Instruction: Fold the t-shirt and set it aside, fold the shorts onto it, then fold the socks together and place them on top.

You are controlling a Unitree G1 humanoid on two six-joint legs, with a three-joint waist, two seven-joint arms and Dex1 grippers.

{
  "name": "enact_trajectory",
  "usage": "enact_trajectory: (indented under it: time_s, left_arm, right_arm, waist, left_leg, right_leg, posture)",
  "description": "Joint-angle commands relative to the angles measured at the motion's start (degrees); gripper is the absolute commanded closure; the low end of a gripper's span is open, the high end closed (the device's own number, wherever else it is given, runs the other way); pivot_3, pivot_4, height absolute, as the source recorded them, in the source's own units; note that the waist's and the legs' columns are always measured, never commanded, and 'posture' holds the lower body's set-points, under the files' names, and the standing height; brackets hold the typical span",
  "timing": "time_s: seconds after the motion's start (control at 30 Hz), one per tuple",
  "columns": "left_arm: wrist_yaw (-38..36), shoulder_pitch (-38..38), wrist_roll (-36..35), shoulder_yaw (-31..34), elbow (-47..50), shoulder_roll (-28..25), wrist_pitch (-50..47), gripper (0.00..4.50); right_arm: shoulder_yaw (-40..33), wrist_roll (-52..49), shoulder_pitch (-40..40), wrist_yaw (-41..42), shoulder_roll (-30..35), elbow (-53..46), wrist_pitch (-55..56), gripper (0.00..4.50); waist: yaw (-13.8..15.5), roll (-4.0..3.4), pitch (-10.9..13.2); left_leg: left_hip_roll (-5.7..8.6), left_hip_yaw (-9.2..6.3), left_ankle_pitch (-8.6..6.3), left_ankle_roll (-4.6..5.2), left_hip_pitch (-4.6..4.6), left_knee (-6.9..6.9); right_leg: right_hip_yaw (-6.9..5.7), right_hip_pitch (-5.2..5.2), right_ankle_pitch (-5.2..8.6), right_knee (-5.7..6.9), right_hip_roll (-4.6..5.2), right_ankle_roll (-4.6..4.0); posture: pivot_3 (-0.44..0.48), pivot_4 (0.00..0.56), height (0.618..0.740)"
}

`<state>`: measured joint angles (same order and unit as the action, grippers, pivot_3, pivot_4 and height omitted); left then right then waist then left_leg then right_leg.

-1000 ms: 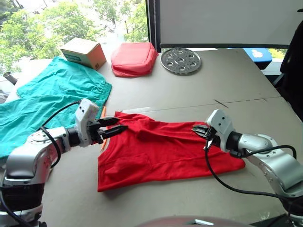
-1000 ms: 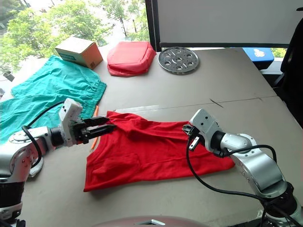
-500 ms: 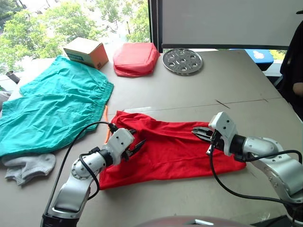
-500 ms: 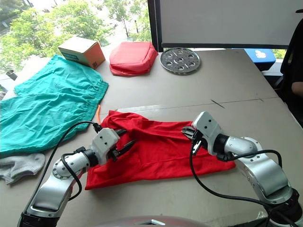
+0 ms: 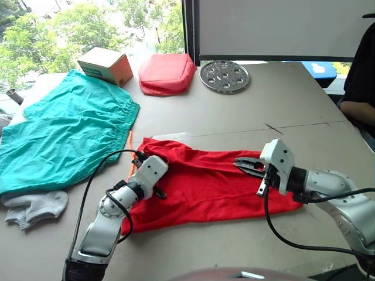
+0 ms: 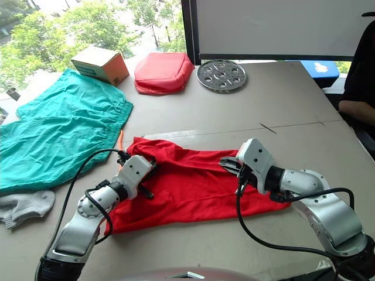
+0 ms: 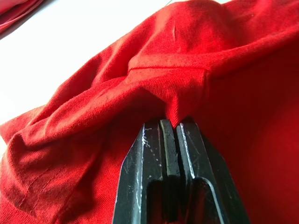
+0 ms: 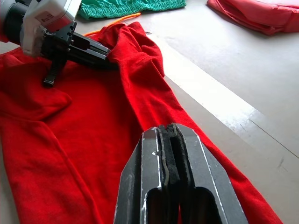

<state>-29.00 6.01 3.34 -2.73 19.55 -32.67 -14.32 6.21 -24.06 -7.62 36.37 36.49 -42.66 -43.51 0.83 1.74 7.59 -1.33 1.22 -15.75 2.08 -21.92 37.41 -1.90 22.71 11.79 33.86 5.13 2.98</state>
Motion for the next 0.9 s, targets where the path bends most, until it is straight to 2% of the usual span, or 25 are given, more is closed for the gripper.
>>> enact_trajectory:
  time_s: [0.03,0.2,0.4,0.6,0.77,0.87,0.9]
  left_arm:
    - [-4.11,0.69,-0.74,1.15,4.84,-3.63,-1.72,4.4]
    - [-11.32,-0.6,-2.37,0.81,13.49,-11.19,-13.22,4.4]
    - [-14.29,-2.02,-4.24,1.03,18.73,-14.91,-22.06,4.4]
    - [-16.12,-2.0,-3.79,1.99,18.03,-18.9,-23.47,4.4]
    - [-18.47,-7.09,-6.16,2.56,17.51,-20.7,-26.35,4.4]
    - [-19.52,-6.41,-8.5,3.5,15.7,-19.82,-25.32,3.44]
    - [-20.39,-6.44,-14.19,7.4,14.79,-16.2,-27.83,2.91]
  right_arm:
    - [-0.38,-0.55,-0.91,-0.53,-0.3,-1.58,0.54,4.5]
    - [0.36,-0.46,-0.97,-0.76,-0.8,-1.31,0.89,4.5]
    - [1.32,0.02,-1.01,-1.04,-1.48,-0.88,1.32,4.5]
    - [2.0,0.36,-0.85,-1.21,-1.81,-0.61,1.72,4.5]
    - [2.36,0.81,-0.66,-1.14,-2.06,-0.27,2.08,4.5]
    - [2.62,0.95,-0.62,-1.15,-2.26,-0.09,2.28,4.5]
    - [2.74,1.01,-0.66,-1.09,-2.25,0.09,2.36,4.5]
  waist:
    - [-0.03,-0.04,0.02]
    - [0.02,-0.2,0.12]
    - [-0.03,-0.29,0.18]
    - [-0.01,-0.3,0.2]
    - [0.15,-0.26,0.23]
    - [-0.14,-0.26,0.23]
    - [-0.25,-0.24,0.22]
  left_leg:
    - [-0.01,0.01,0.0,0.0,0.0,0.0]
    - [-0.01,-0.01,0.0,0.0,-0.02,0.0]
    - [0.01,0.01,0.0,0.0,-0.02,0.0]
    - [0.01,0.0,0.0,0.0,-0.02,0.0]
    - [0.02,-0.03,0.01,-0.01,-0.04,0.01]
    - [0.02,0.0,0.01,-0.02,-0.01,0.01]
    - [0.03,0.03,0.01,-0.02,0.0,0.01]
  right_leg:
    - [0.0,0.0,0.0,0.0,0.0,0.0]
    - [-0.02,0.02,0.0,-0.01,0.01,0.0]
    - [-0.01,0.01,0.01,-0.01,-0.03,0.01]
    - [0.0,0.01,0.01,-0.01,-0.1,0.02]
    - [-0.02,0.01,0.01,0.01,-0.1,0.02]
    - [0.01,0.0,0.02,0.01,-0.11,0.03]
    - [0.03,0.0,0.01,0.0,-0.12,0.03]
  posture:
    - [0.0,0.15,0.74]
    - [0.0,0.15,0.74]
    - [0.0,0.15,0.74]
    - [0.0,0.15,0.74]
    - [0.0,0.15,0.74]
    - [0.0,0.15,0.74]
    - [0.0,0.15,0.74]
